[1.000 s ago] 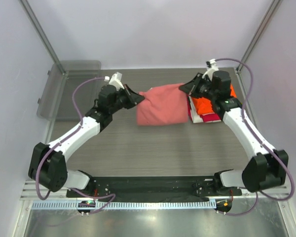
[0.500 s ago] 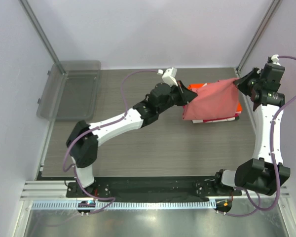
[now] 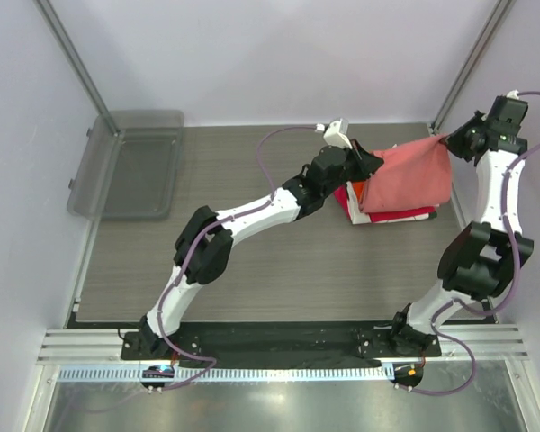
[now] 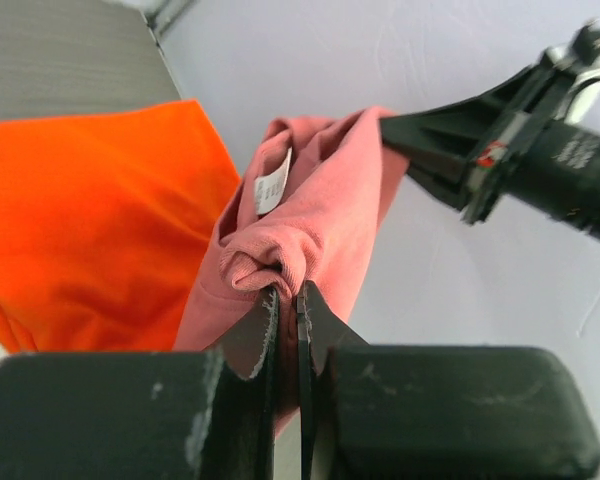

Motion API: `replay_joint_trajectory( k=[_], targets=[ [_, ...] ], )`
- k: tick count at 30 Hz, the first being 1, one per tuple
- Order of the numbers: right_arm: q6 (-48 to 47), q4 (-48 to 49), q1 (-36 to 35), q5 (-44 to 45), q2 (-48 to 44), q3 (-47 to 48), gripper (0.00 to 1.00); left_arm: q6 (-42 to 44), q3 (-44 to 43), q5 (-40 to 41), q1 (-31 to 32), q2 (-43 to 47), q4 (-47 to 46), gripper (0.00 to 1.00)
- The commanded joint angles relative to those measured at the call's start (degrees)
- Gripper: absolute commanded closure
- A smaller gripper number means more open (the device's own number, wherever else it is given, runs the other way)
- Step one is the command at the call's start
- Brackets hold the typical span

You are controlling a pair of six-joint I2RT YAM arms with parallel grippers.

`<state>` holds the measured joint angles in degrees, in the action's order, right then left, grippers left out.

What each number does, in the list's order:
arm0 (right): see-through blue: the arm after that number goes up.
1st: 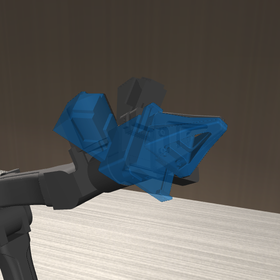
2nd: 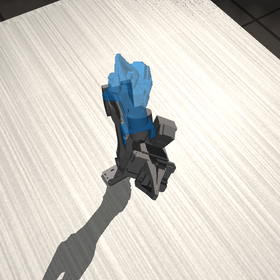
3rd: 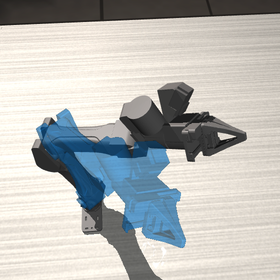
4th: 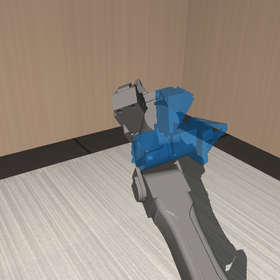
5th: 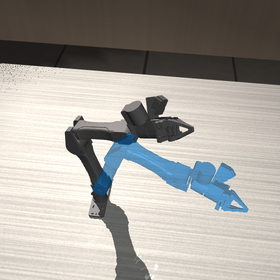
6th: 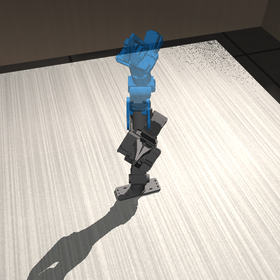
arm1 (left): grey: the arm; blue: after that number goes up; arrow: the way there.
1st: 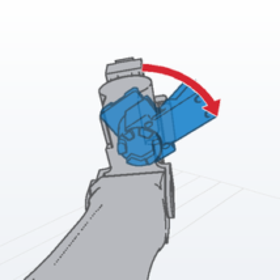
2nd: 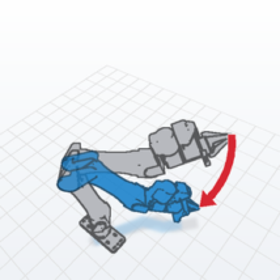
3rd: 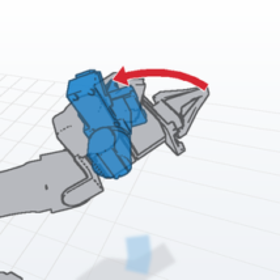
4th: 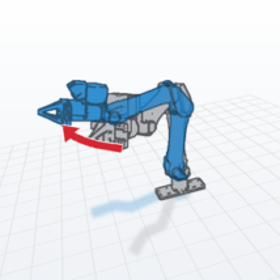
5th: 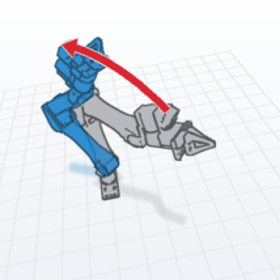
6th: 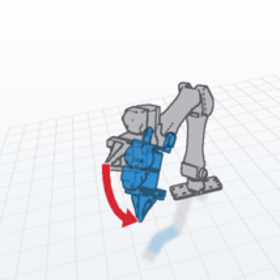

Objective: Fold and stack the t-shirts
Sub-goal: Neatly place the folded tshirt to the corner, then reset both grippers

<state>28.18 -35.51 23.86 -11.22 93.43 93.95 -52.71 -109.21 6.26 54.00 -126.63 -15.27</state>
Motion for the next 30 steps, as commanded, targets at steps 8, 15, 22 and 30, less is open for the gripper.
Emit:
replay_joint_trajectory(
  k=[8, 15, 22, 30],
  targets=[
    [6.0, 8.8, -2.5, -7.4, 19.9, 15.3, 0.99, -4.8, -11.2, 4.5, -5.0, -11.6, -4.4, 0.99],
    [5.5, 7.3, -5.7, -6.6, 28.8, 23.9, 0.12, -4.3, -14.0, 4.8, -8.7, -16.3, -2.8, 0.51],
    [-1.0, 3.1, -6.9, 4.3, 19.2, 22.3, 0.00, 5.1, -2.9, 4.9, -10.8, -3.9, -1.0, 0.00],
    [-8.8, 0.9, -11.6, 13.2, 2.2, 7.4, 0.00, 13.9, 19.9, 12.1, -14.3, 20.9, 8.1, 0.00]
  ],
)
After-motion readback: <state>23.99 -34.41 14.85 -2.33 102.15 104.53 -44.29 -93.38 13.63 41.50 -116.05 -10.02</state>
